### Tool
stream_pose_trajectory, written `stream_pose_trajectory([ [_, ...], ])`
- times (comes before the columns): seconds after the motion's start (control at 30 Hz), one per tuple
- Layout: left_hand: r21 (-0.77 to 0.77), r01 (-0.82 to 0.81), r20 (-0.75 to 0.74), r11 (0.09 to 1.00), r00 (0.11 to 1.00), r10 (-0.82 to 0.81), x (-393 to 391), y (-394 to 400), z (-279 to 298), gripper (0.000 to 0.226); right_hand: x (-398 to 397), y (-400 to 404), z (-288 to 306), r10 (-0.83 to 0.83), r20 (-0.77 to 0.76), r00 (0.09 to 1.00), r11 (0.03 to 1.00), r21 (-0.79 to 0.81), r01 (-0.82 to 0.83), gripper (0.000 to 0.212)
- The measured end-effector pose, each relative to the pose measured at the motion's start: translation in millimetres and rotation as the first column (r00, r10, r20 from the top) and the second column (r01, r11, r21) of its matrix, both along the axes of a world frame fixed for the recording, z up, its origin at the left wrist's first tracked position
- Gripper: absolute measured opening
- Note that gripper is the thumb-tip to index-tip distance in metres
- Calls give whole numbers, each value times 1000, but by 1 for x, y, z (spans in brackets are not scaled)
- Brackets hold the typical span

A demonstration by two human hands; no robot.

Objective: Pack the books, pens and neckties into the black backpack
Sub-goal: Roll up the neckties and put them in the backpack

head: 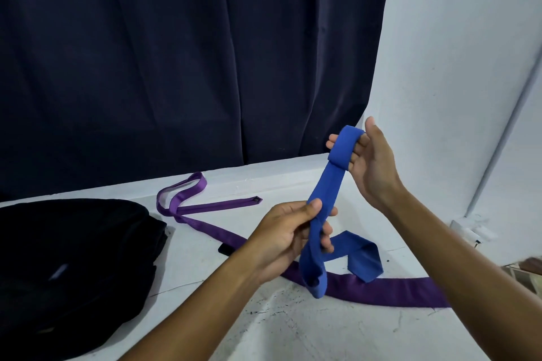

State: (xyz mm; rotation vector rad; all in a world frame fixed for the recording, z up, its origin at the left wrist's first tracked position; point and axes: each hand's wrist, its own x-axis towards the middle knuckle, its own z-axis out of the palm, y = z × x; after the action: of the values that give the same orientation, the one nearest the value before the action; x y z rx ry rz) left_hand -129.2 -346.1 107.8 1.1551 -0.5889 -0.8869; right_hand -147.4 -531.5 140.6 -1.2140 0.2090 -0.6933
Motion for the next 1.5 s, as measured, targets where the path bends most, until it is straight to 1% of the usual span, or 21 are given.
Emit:
stream_pose_trajectory([
  [0.07,15,-1,-50,1000,999,2,-3,3,3,43,2,-2,-4,-39,-46,998,996,-87,35,60],
  [0.13,44,23,-43,999,999,-21,-4,8,6,47,1,-6,-9,-66,-88,994,963,-266,41,68],
  [0.2,77,50,11,996,999,-51,-1,17,12,50,-2,-10,-14,-16,-161,987,928,-371,-45,73],
  [0.33,79,57,110,995,992,-66,22,39,33,59,-11,-32,-34,37,-295,955,911,-383,-154,95],
  [0.47,181,-36,204,983,979,-2,64,59,62,75,-17,-54,-47,-36,-368,929,928,-358,-106,75],
  [0.57,300,-178,290,937,953,88,110,70,73,74,-21,-59,-47,-45,-348,936,956,-286,-61,69],
  [0.63,394,-388,426,833,880,209,145,71,70,64,-22,-60,-45,-37,-328,944,970,-241,-45,78],
  [0.67,431,-526,549,733,798,250,161,69,64,57,-23,-57,-41,-26,-313,950,971,-232,-50,90],
  [0.7,431,-666,698,609,673,242,175,67,56,49,-23,-54,-38,-8,-296,955,974,-219,-60,105],
  [0.73,382,-760,813,526,547,200,183,64,48,39,-22,-50,-34,26,-280,960,977,-195,-83,118],
  [0.77,336,-773,858,538,487,164,183,59,41,29,-22,-45,-30,68,-255,964,981,-161,-112,124],
  [0.83,319,-622,841,715,533,89,167,42,27,21,-19,-34,-20,177,-170,969,979,-71,-192,114],
  [0.9,317,-457,822,831,569,-1,134,19,15,30,-17,-22,-10,280,-77,957,960,6,-281,98],
  [0.97,269,-352,806,896,592,-9,104,-7,-1,47,-16,-9,2,369,-3,929,929,44,-369,93],
  [1.03,150,-334,761,931,640,107,77,-30,-13,60,-17,4,15,440,47,897,894,67,-442,93],
  [1.07,69,-345,744,936,643,182,66,-39,-17,57,-18,8,20,467,69,881,878,76,-472,94],
  [1.13,-109,-400,702,910,617,355,49,-53,-20,34,-22,15,29,526,121,842,839,86,-537,96],
  [1.2,-232,-466,570,854,647,507,36,-58,-11,13,-27,19,36,558,175,811,812,84,-577,95],
  [1.27,-227,-440,412,869,765,495,26,-56,-2,15,-32,18,41,538,222,813,822,75,-564,93],
  [1.37,-103,-271,338,957,895,289,12,-39,5,18,-34,7,39,436,210,875,893,21,-450,91],
  [1.5,173,-108,467,979,884,15,7,-12,2,30,-23,-5,17,264,58,963,958,-136,-254,75],
])
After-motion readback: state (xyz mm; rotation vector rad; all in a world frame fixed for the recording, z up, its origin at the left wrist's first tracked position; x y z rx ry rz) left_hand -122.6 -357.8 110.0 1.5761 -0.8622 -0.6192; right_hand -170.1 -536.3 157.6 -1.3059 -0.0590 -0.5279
